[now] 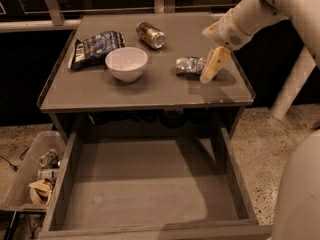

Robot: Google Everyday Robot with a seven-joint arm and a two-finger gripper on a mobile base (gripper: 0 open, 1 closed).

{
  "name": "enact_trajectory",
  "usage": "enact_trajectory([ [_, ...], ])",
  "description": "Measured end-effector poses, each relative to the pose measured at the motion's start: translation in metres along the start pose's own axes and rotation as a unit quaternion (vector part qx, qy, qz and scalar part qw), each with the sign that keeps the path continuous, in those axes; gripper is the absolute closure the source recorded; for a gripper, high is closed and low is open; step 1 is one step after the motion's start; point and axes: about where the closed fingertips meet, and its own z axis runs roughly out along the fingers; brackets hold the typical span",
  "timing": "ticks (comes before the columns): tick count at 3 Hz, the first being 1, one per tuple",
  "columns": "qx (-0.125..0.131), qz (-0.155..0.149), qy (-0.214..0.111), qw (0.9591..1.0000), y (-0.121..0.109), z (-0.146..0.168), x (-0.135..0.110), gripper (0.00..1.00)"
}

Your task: Place redbull can into top drawer

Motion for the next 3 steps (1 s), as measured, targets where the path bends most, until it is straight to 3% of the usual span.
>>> enact_trajectory([
  [2, -0.052, 0.016, -0.017, 0.9984, 0.007, 0.043, -0.001, 0.00],
  [3, -0.053, 0.016, -0.017, 0.9983, 0.008, 0.043, -0.001, 0.19],
])
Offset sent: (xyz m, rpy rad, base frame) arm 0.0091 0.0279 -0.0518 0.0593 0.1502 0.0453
